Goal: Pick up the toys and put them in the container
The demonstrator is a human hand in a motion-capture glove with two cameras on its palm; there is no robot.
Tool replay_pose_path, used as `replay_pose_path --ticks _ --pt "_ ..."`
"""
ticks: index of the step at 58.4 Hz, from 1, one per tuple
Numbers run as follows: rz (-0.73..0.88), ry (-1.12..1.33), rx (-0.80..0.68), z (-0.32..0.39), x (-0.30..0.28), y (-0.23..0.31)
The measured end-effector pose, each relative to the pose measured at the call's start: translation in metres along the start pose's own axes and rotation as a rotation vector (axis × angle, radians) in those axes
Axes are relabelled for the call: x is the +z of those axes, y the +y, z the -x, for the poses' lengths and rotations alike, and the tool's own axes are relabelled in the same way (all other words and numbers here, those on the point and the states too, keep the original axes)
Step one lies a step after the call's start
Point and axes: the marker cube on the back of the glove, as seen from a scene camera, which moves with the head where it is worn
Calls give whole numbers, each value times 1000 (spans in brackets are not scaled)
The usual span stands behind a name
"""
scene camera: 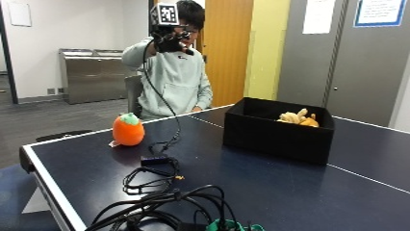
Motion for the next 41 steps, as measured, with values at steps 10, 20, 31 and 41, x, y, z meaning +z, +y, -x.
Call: replay_pose_path --ticks 10,20,31,41 --pt "24 50 169 -96 64 -23" --pt "92 -13 -55 -177 158 -80" --pt "184 -33 288 -210 255 -74" --pt "183 -3 304 -218 288 -81"
